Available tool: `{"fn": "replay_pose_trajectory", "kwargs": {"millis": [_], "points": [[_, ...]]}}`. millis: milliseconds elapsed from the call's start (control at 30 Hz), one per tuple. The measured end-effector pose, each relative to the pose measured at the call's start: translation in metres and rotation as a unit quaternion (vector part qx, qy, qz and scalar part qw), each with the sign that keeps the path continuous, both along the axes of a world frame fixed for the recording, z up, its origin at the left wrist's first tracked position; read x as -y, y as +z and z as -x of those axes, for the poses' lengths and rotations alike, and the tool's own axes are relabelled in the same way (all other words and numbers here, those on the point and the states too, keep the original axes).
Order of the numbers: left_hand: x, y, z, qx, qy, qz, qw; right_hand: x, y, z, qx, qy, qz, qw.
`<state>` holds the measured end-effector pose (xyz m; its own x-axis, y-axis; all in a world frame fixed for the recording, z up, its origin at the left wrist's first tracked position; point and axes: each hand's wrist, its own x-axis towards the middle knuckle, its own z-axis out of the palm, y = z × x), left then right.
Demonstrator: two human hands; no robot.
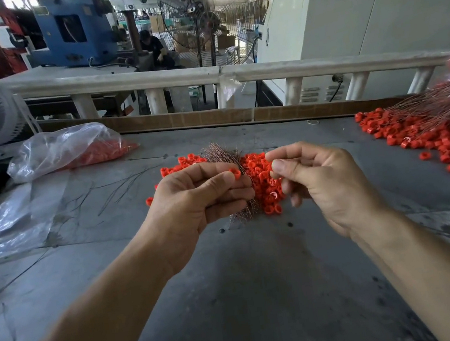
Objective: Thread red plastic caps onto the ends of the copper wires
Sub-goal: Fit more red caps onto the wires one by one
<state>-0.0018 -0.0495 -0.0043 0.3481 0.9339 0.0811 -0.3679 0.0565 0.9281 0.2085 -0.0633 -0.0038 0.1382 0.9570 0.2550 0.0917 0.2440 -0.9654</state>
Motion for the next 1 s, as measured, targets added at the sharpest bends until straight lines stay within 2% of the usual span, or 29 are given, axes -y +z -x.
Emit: {"fn": "replay_pose_trajectory", "kwargs": {"millis": [100,167,300,700,1000], "points": [[0.000,0.000,-0.001,-0.001,-0.003,-0.001,1.000,0.002,0.002,0.005,-0.051,0.041,0.009,0.998],[-0.001,0.000,0.000,0.001,-0.004,-0.002,1.000,0.002,0.002,0.007,-0.054,0.061,0.013,0.997],[-0.001,0.000,0.000,0.006,-0.003,-0.001,1.000,0.004,0.003,0.011,-0.039,0.049,0.007,0.998],[0.000,-0.001,-0.001,-0.001,-0.011,-0.010,1.000,0.008,0.007,0.018,-0.074,0.042,-0.021,0.996],[0.002,-0.001,-0.002,-0.033,0.006,-0.045,0.998,0.011,0.005,0.021,0.045,0.002,-0.070,0.997]]}}
